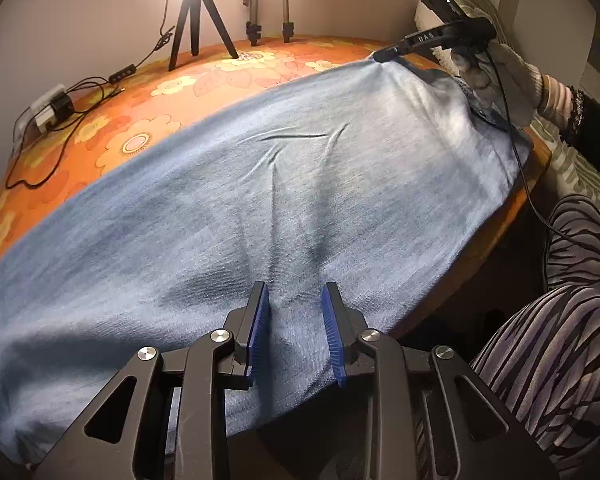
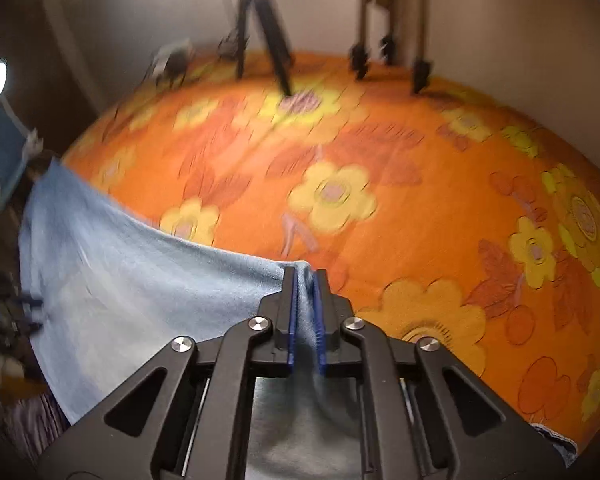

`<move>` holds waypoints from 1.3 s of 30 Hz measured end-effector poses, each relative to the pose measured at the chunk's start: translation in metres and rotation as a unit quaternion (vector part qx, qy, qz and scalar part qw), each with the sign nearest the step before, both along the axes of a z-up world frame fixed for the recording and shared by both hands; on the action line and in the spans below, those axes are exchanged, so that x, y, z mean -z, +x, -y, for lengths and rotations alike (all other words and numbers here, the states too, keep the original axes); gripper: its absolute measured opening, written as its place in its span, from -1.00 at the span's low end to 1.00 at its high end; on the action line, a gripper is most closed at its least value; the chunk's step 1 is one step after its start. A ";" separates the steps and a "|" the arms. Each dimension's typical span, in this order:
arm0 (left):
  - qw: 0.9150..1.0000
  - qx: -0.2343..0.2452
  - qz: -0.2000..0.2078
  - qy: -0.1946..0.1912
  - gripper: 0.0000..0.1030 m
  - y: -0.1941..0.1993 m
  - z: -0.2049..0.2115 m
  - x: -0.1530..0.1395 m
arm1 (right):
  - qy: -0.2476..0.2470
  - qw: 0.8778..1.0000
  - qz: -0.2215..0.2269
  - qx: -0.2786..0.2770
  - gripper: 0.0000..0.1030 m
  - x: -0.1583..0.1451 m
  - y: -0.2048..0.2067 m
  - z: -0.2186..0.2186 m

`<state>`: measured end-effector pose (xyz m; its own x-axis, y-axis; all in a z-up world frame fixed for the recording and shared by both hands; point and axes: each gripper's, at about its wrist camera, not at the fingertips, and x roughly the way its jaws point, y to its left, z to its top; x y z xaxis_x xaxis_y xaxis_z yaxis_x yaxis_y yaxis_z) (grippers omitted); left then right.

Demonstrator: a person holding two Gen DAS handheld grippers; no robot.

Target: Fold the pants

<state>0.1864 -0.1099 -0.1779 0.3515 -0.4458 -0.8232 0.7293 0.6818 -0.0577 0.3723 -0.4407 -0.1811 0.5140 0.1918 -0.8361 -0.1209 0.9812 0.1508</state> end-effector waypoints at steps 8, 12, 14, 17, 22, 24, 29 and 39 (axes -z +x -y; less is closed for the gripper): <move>1.000 0.002 0.005 0.004 -0.50 -0.002 0.001 0.000 | -0.003 0.999 -0.007 0.051 -0.94 -0.006 0.015 0.025; 1.000 -0.014 0.000 0.001 -0.49 -0.001 -0.003 -0.002 | 0.004 0.999 0.010 0.048 -0.90 -0.030 0.000 0.029; 0.999 -0.038 0.000 -0.007 -0.49 -0.003 -0.011 -0.006 | 0.001 0.999 0.023 0.037 -0.76 -0.044 -0.013 0.024; 0.996 -0.081 0.007 -0.024 -0.49 -0.009 -0.031 -0.015 | 0.006 0.999 0.042 0.019 -0.45 -0.061 -0.031 0.011; 0.986 -0.157 0.024 -0.047 -0.44 -0.033 -0.075 -0.031 | 0.007 0.998 0.054 -0.024 -0.41 -0.076 -0.051 -0.025; 0.980 -0.189 0.025 -0.055 -0.41 -0.042 -0.096 -0.034 | 0.009 0.997 0.058 -0.046 -0.41 -0.080 -0.055 -0.043; 0.959 -0.273 0.032 -0.069 -0.39 -0.069 -0.157 -0.034 | 0.013 0.992 0.065 -0.109 -0.41 -0.093 -0.058 -0.103; 0.906 -0.403 0.021 -0.127 -0.28 -0.077 -0.285 -0.003 | 0.014 0.973 0.052 -0.224 -0.41 -0.088 -0.060 -0.249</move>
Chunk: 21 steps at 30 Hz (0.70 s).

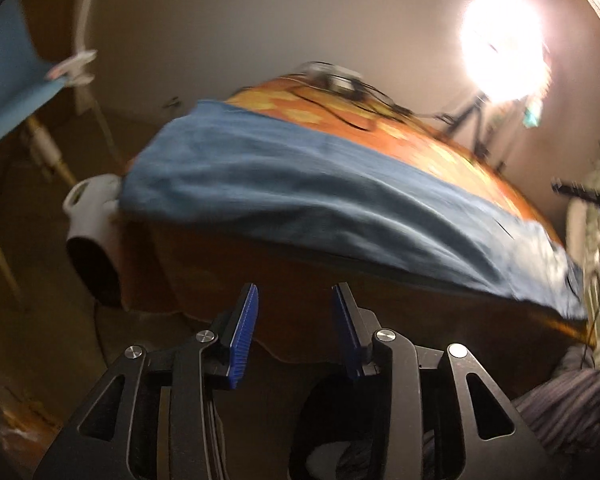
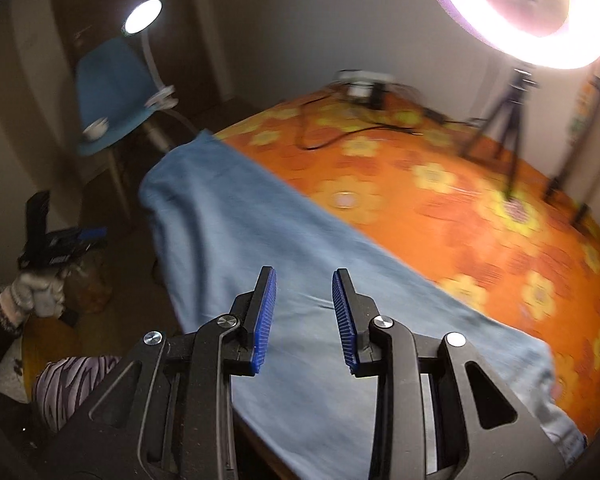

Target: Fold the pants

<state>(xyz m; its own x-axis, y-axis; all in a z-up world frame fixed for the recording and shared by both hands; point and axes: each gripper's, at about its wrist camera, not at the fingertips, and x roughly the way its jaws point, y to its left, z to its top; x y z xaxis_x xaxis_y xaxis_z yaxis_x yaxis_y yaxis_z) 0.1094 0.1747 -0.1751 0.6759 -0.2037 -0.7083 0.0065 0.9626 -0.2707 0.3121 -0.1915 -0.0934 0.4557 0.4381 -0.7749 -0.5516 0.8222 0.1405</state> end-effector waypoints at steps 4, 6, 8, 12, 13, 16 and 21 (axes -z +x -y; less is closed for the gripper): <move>0.998 -0.031 -0.006 -0.055 -0.22 0.012 -0.036 0.024 | -0.012 0.999 -0.019 -0.046 -0.41 0.021 -0.001 -0.065; 0.996 -0.048 -0.007 -0.079 -0.15 0.017 -0.051 0.035 | -0.016 0.997 -0.024 -0.065 -0.41 0.029 -0.001 -0.091; 0.993 -0.061 -0.005 -0.098 -0.15 0.020 -0.064 0.045 | -0.020 0.995 -0.029 -0.092 -0.41 0.037 0.001 -0.122; 0.989 -0.078 -0.002 -0.123 -0.15 0.029 -0.086 0.061 | -0.037 0.988 -0.031 -0.148 -0.41 0.055 0.001 -0.187; 0.988 -0.083 -0.001 -0.133 -0.15 0.032 -0.092 0.065 | -0.045 0.985 -0.033 -0.161 -0.40 0.062 0.001 -0.204; 0.979 -0.098 0.007 -0.180 -0.15 0.041 -0.110 0.078 | -0.064 0.978 -0.044 -0.192 -0.41 0.084 0.002 -0.246; 0.953 -0.123 0.044 -0.274 -0.05 0.051 -0.131 0.089 | -0.089 0.973 -0.044 -0.209 -0.40 0.102 0.008 -0.283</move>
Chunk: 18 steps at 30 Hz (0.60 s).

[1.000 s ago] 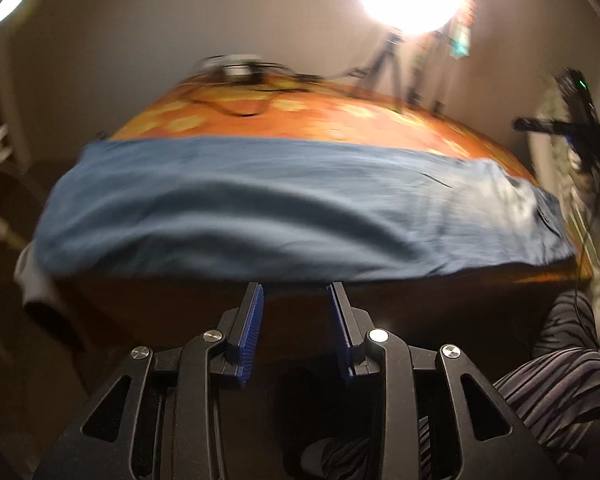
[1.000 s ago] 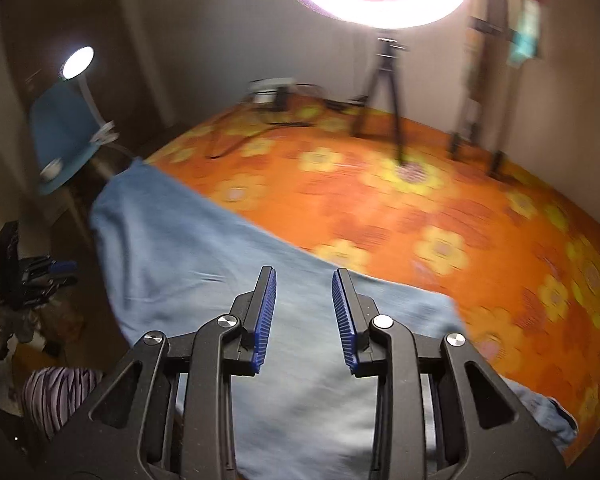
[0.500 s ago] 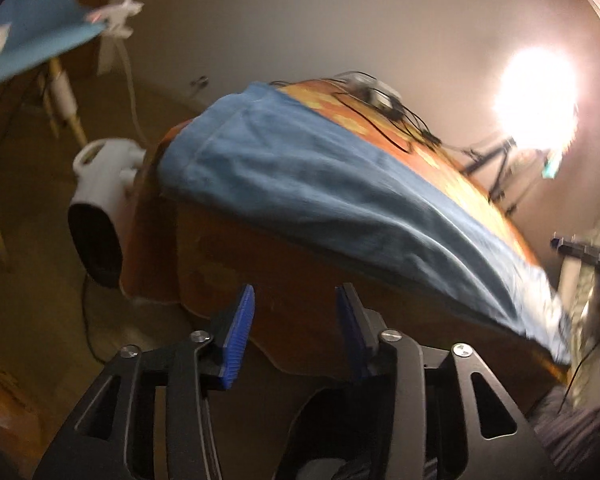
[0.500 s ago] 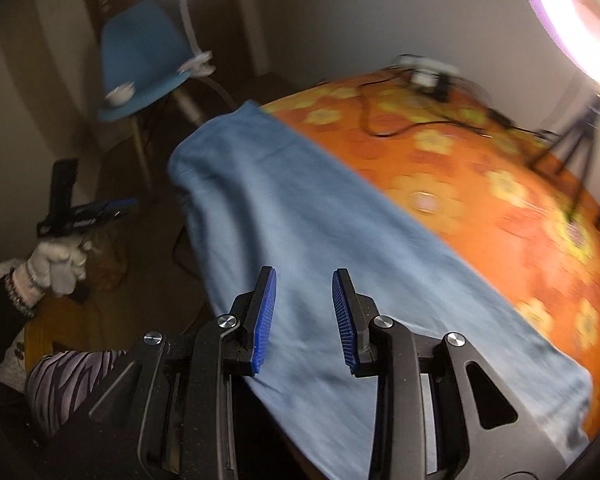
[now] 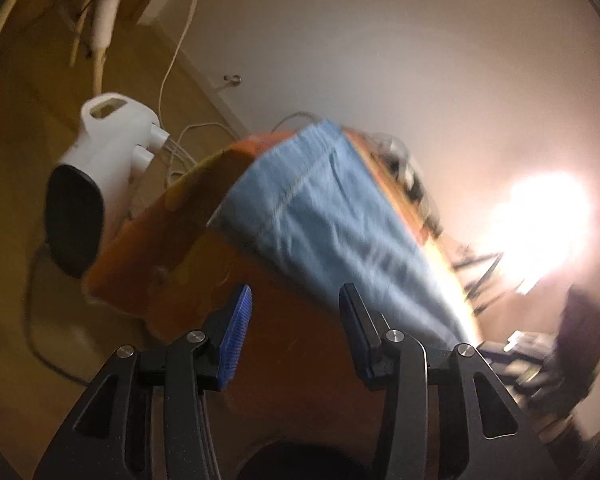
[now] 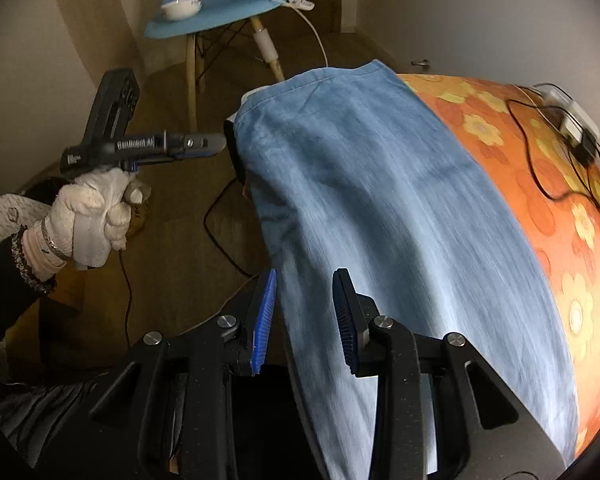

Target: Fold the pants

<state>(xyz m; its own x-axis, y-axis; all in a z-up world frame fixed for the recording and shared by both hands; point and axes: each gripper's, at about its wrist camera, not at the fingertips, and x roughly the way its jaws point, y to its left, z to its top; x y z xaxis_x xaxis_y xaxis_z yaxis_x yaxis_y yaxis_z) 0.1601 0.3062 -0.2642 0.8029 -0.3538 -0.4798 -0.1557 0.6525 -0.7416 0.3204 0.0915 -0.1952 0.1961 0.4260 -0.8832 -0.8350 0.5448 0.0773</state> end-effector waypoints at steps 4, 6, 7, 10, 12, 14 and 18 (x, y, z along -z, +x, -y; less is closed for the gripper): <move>0.993 -0.045 0.026 -0.107 0.08 0.007 -0.016 0.018 | -0.002 1.000 -0.011 0.006 -0.40 0.006 0.011 -0.009; 0.990 -0.058 0.025 -0.128 0.09 0.011 -0.021 0.025 | -0.004 1.000 -0.016 0.010 -0.40 0.009 0.013 -0.011; 0.987 -0.066 0.026 -0.144 0.09 0.013 -0.023 0.030 | -0.004 1.000 -0.018 0.010 -0.40 0.010 0.014 -0.012; 0.982 -0.085 0.017 -0.170 0.20 0.016 -0.027 0.042 | -0.009 1.000 -0.019 0.012 -0.40 0.013 0.016 -0.015; 0.978 -0.099 0.012 -0.186 0.23 0.016 -0.030 0.050 | -0.010 1.000 -0.019 0.014 -0.40 0.013 0.017 -0.017; 0.970 -0.115 0.004 -0.213 0.24 0.020 -0.033 0.060 | -0.008 1.000 -0.020 0.013 -0.40 0.013 0.018 -0.018; 0.969 -0.118 0.007 -0.216 0.24 0.026 -0.032 0.059 | -0.004 1.000 -0.025 0.015 -0.40 0.015 0.019 -0.018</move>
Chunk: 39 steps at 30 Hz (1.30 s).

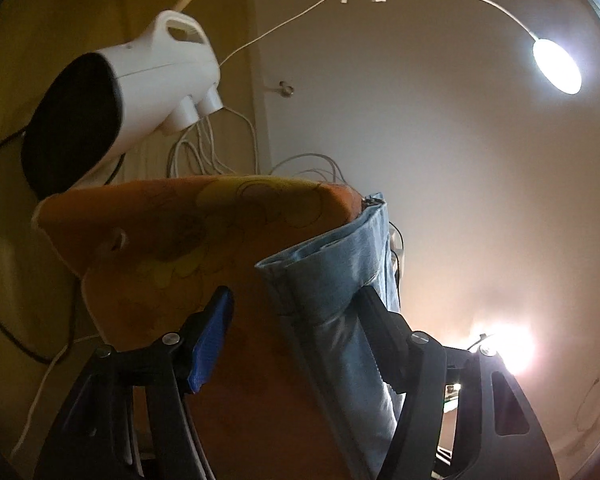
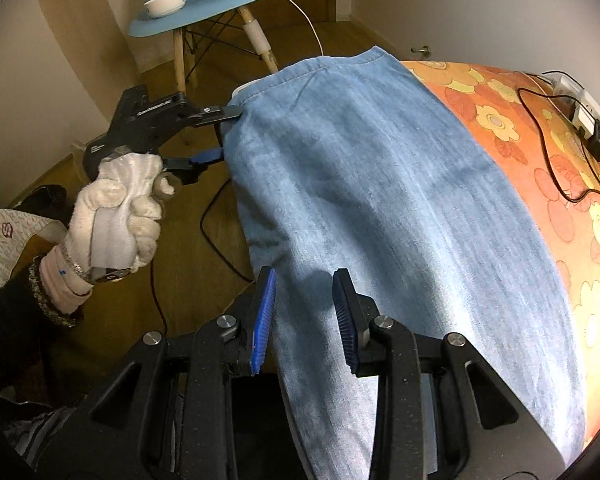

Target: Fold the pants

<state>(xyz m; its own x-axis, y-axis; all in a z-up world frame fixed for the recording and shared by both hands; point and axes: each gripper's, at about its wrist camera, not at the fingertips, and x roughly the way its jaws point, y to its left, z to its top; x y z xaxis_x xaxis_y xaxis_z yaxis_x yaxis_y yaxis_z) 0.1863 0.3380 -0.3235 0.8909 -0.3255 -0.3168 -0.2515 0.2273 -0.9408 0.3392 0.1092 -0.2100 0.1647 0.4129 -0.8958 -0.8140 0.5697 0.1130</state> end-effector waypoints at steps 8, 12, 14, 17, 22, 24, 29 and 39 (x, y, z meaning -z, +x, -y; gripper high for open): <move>0.999 -0.012 0.008 0.031 -0.20 0.001 0.005 -0.020 | 0.013 1.000 -0.004 0.016 -0.40 -0.003 0.007 0.008; 0.993 -0.017 0.002 0.114 -0.62 -0.003 0.013 -0.046 | 0.020 0.999 -0.009 0.024 -0.40 -0.004 0.014 0.012; 0.986 -0.013 0.011 0.166 -0.67 -0.005 0.022 -0.065 | 0.027 0.999 -0.015 0.029 -0.40 -0.005 0.018 0.014; 0.970 0.015 0.034 0.239 -0.71 -0.006 0.042 -0.092 | 0.046 0.997 -0.030 0.047 -0.40 -0.011 0.031 0.016; 0.942 0.068 0.056 0.324 -0.73 0.002 0.078 -0.115 | 0.088 0.991 -0.063 0.075 -0.15 -0.029 0.067 0.006; 0.934 0.085 0.060 0.343 -0.73 0.004 0.088 -0.118 | 0.101 0.989 -0.076 0.082 0.18 -0.034 0.081 -0.004; 0.908 0.123 0.065 0.396 -0.73 0.003 0.116 -0.118 | 0.123 0.982 -0.114 0.087 0.19 -0.041 0.118 -0.044; 0.890 0.142 0.071 0.428 -0.73 -0.001 0.135 -0.119 | 0.049 0.984 -0.141 0.095 0.36 -0.006 0.143 -0.133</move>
<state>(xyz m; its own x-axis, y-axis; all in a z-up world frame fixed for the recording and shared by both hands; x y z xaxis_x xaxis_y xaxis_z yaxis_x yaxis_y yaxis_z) 0.1855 0.2026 -0.2050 0.8622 -0.2371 -0.4477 0.0372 0.9110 -0.4107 0.4825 0.2424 -0.2036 -0.0014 0.4858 -0.8741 -0.6218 0.6842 0.3812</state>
